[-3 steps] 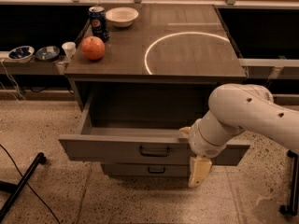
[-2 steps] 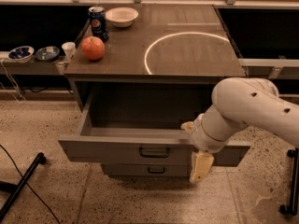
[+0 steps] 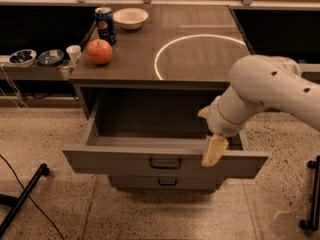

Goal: Open top drawer

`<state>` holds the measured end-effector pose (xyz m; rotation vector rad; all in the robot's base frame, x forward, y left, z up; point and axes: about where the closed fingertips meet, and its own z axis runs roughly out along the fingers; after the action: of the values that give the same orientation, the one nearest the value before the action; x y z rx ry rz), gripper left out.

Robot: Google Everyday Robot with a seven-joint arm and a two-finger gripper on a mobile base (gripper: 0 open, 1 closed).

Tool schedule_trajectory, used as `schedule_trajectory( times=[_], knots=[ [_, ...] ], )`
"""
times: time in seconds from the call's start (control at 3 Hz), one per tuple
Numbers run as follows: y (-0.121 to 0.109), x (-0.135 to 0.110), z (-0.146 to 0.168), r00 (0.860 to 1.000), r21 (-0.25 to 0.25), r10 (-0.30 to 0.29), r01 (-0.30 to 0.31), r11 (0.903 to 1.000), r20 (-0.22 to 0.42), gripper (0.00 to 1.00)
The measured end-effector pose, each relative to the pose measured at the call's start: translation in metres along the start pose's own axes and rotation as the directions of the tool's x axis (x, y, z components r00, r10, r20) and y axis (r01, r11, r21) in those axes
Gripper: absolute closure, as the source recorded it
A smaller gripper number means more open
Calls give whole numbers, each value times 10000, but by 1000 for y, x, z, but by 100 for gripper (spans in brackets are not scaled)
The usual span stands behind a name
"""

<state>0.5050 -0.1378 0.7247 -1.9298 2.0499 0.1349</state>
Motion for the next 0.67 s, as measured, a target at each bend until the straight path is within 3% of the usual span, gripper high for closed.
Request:
schedule_trajectory(
  times=[0.33,0.67],
  knots=[
    [-35,-4,-4,9998,272,177,-178,9995,46,34],
    [-54,-12,15,9998,232,197,-196,9995,-32,57]
  ],
)
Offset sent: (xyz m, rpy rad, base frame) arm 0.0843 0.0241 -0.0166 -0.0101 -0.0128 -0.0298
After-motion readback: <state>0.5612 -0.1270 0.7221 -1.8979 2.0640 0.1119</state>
